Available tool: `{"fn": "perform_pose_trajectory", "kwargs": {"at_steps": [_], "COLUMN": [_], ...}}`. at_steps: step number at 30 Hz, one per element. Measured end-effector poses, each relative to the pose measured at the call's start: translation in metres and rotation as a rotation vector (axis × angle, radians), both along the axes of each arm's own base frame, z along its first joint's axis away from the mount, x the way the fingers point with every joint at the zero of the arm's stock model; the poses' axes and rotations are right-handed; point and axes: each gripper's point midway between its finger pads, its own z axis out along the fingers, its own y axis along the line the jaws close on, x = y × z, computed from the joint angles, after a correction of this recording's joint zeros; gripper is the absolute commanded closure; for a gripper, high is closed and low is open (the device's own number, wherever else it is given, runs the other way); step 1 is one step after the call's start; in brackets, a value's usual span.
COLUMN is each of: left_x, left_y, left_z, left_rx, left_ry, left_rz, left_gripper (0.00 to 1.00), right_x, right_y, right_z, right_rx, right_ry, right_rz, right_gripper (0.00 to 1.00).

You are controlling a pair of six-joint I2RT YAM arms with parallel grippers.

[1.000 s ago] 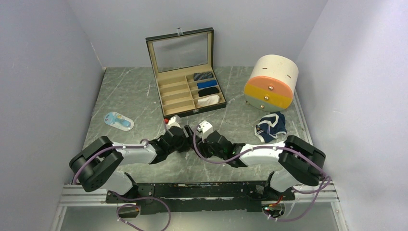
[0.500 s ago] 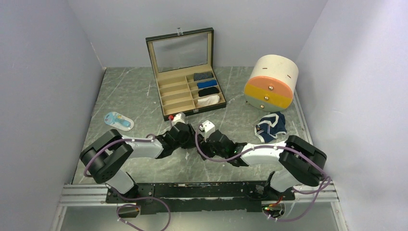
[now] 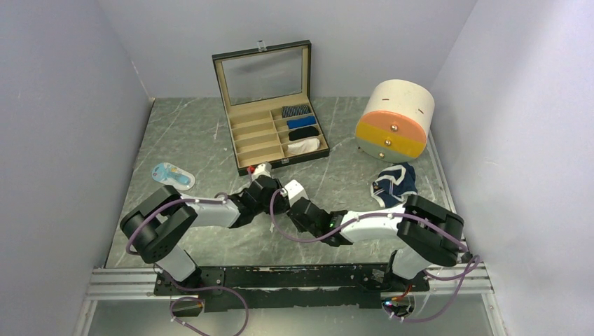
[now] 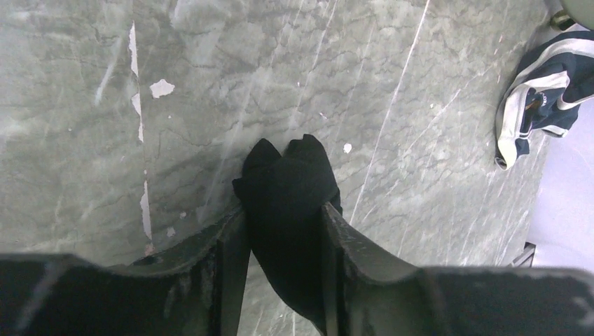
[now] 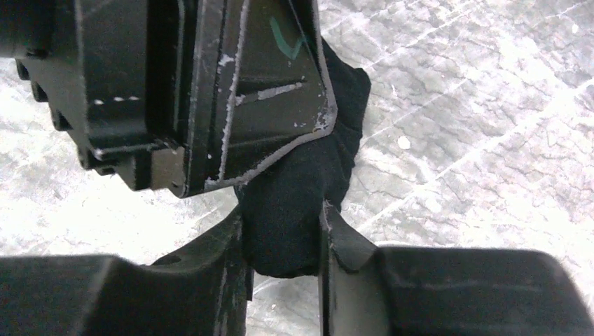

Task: Roll the underwear
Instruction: Pick up the underwear from the center of the board.

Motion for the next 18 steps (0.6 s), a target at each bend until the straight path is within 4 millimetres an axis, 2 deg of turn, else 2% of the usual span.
{"fn": "perform_pose_trajectory", "kwargs": {"at_steps": [3, 6, 12, 18], "left_x": [-0.001, -0.005, -0.02, -0.026], "left_y": [0.004, 0.012, 0.03, 0.033], "left_z": [0.001, 0.004, 0.007, 0.007], "left_rx": [-0.013, -0.033, -0.045, -0.036], "left_ry": [0.008, 0.018, 0.034, 0.033], "left_rz": [-0.001, -0.005, -0.014, -0.036], "left_gripper": [0.42, 0.36, 0.36, 0.33], "right_x": [0.0, -0.008, -0.023, -0.032], "right_y": [0.001, 0.005, 0.004, 0.005], "right_z": [0.002, 0.003, 0.005, 0.008], "right_rx": [0.006, 0.057, 0.22, 0.338], "right_ry": [-0.003, 0.023, 0.127, 0.231], "right_rz": [0.007, 0.053, 0.162, 0.268], "right_gripper": [0.87, 0.89, 0.89, 0.88]}}
